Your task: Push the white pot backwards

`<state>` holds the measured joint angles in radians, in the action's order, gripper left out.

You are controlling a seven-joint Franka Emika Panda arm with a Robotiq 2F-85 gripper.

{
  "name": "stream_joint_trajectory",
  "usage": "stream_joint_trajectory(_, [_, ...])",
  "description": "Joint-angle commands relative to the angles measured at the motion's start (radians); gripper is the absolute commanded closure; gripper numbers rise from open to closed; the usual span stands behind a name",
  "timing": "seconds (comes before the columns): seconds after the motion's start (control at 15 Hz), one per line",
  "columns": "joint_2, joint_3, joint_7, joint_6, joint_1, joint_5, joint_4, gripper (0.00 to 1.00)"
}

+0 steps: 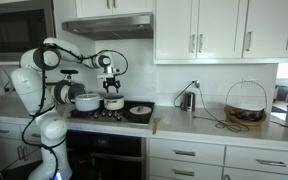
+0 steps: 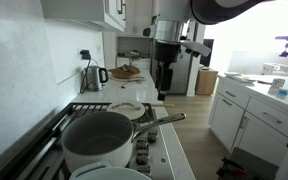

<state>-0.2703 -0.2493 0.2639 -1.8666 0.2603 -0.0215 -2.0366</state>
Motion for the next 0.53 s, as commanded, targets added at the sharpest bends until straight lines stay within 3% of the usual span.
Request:
stream_joint_trajectory(0.0, [0.049, 0.011, 0.086, 0.032, 0.017, -0.002, 0.030, 0.00])
stream_joint_trajectory(0.47, [0.187, 0.000, 0.115, 0.033, 0.008, 0.039, 0.089, 0.00])
